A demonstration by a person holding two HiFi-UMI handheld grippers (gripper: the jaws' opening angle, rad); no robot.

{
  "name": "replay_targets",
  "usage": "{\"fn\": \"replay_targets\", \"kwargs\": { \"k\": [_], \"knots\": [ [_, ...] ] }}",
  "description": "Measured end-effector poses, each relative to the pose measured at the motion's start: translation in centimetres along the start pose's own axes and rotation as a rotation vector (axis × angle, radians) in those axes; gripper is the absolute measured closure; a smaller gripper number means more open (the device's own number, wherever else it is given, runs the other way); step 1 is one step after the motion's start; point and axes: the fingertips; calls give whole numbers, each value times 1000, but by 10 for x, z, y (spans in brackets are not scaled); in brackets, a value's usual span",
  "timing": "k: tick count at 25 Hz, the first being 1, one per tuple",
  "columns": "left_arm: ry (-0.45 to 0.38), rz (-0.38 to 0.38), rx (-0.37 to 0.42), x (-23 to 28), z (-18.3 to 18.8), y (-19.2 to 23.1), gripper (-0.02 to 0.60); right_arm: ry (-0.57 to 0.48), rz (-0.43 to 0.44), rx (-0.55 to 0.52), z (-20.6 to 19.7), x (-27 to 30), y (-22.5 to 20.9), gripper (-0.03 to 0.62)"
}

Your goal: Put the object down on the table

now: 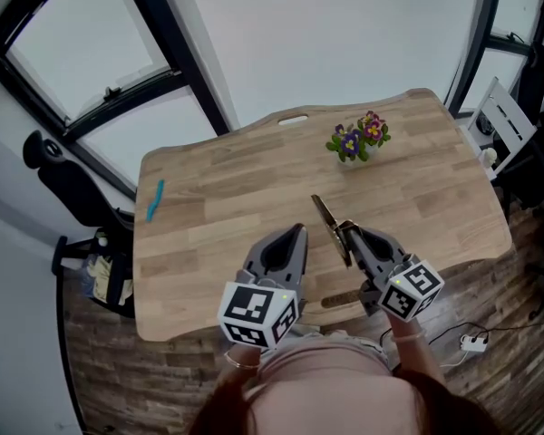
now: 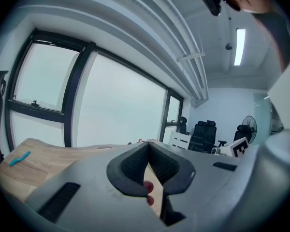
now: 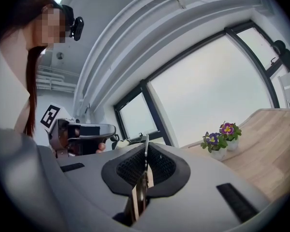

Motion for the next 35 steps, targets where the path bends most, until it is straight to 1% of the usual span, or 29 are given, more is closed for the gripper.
{"fn": "replay_targets", "kwargs": {
  "k": [6,10,17,25,35],
  "knots": [
    [-5,-15,-1,8,4,17,581,41,-19,-22,-11,20,-8,592],
    [0,-28,-1,15,4,24,581,84,-40,-58,-19,31,-15,592],
    [5,-43,-7,19,5,34,581,148,-70,-95,-32,45,-25,592],
    [12,-58,-11,26,5,45,581,221,-111,-165,-48,62,-35,592],
    [18,-66,-23,38,5,54,581,310,-157,-214,-74,78,-54,592]
  ]
}}
Point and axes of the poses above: the fingertips, and each gripper's own axes: x forward along the fingers, y to its left, z out of its top, and after that the axes turned 12 degrees about y, right-handed
